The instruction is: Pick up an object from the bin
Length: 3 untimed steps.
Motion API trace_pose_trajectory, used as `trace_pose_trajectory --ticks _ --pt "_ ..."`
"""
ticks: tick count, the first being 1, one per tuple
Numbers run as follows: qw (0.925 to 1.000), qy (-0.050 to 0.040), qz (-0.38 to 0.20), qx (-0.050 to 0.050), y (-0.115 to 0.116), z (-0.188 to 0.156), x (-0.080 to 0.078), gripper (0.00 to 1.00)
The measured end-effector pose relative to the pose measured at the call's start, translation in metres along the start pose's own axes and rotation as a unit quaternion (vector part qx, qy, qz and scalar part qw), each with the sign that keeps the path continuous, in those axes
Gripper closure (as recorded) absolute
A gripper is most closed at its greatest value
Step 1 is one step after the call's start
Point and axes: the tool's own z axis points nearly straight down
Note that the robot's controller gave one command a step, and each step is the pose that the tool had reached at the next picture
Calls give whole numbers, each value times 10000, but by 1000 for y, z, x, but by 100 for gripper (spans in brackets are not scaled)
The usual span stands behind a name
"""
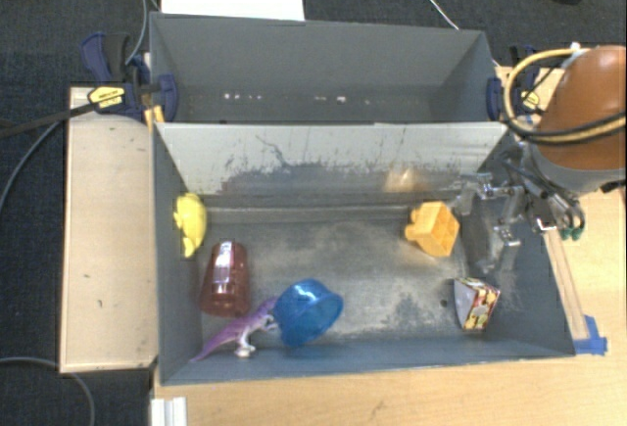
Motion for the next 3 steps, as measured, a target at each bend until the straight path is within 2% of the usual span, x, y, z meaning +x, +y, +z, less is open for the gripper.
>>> trace_pose_trajectory --ticks 1,2,3 --pt "9979 17 -649 -3 -24 31 44 0" --pt "9837 -10 -1797 3 -23 46 55 0" --pt "9736 1 -2283 -30 -23 114 50 0"
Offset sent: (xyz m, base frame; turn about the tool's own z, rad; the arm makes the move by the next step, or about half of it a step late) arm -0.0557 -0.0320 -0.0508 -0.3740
